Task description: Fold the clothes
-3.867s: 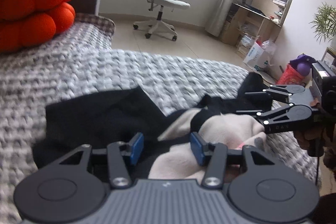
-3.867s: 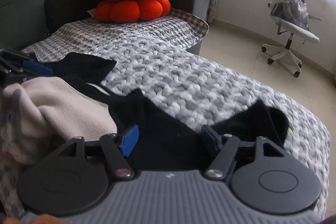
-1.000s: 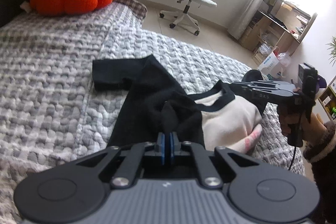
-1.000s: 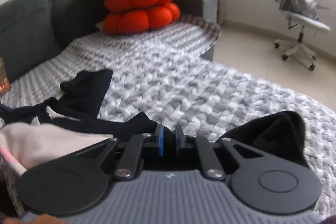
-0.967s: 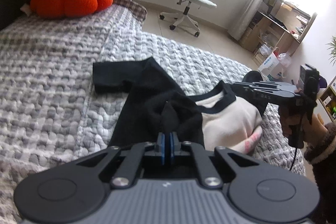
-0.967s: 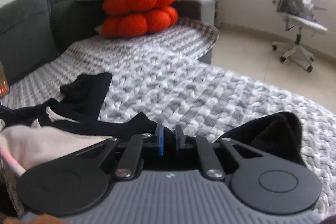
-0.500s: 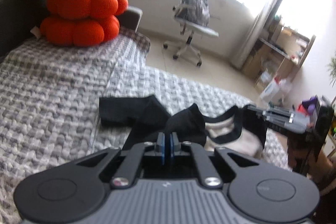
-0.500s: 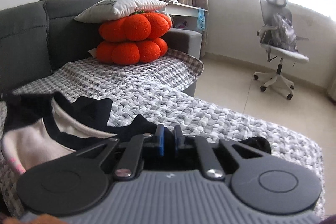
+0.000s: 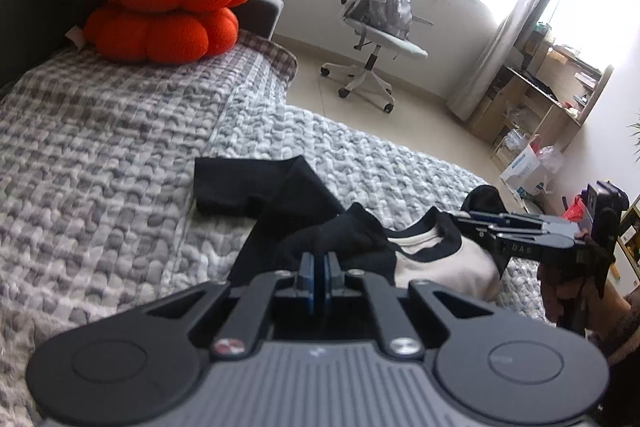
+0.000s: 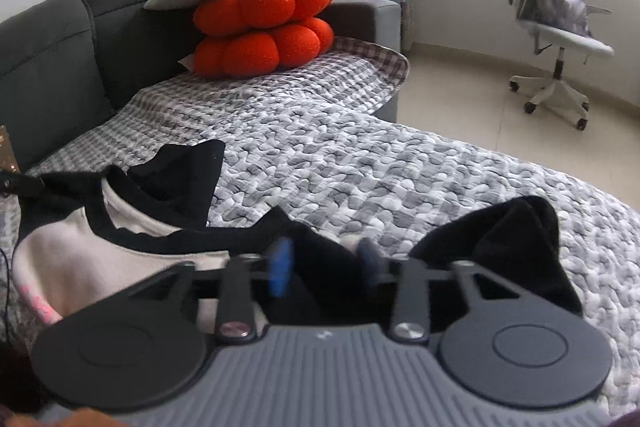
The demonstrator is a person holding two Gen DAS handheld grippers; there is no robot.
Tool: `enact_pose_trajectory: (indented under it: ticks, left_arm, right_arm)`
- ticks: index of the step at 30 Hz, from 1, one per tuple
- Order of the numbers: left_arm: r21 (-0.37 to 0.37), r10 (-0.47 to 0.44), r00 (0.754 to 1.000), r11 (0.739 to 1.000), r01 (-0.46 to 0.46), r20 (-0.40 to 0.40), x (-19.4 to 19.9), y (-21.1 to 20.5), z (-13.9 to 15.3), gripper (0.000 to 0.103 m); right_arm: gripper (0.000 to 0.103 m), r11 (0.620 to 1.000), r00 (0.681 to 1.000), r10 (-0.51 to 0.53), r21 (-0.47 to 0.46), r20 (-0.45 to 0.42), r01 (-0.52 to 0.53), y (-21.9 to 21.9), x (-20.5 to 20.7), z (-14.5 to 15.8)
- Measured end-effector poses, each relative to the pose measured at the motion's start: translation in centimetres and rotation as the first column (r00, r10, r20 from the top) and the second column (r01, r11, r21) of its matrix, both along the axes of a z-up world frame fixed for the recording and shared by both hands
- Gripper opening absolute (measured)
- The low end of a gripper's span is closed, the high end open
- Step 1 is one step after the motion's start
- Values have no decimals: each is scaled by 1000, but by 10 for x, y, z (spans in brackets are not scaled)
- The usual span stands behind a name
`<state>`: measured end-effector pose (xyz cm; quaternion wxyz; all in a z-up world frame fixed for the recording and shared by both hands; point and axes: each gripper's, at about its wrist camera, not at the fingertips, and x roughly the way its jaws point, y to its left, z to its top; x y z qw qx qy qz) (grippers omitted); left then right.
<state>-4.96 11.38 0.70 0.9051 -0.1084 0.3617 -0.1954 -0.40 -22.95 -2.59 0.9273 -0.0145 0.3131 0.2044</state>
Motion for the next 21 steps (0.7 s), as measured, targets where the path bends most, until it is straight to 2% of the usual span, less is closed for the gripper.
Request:
enact_pose_trajectory:
  ticks: [6,12,19,20,21]
  left_arm:
    - [-3,15,1000,1000,-15,-21,0,3,-6,4]
    - [-6,18,999,1000,-18,-26,0,4,-6,4]
    - [-9,22,999,1000,-22,-27,1,4,-6,4]
    - [-10,24,999,1000,-25,-26,1,4,-6,4]
    - [-12,27,999,1000,-27,-25,0,4,-6,4]
  right_arm:
    - [46,994,995,73,84,-73,-67,-6,34,-1]
    - [46,973,978,184,158,-99,-167,-10,57,5]
    - [46,951,934,303,129,-190,-282,5,70,-2]
    - [42,952,937,300,121,-181,-281,5,67,-2]
    - [23,955,942,292,112,-165,-276,6,63,-1]
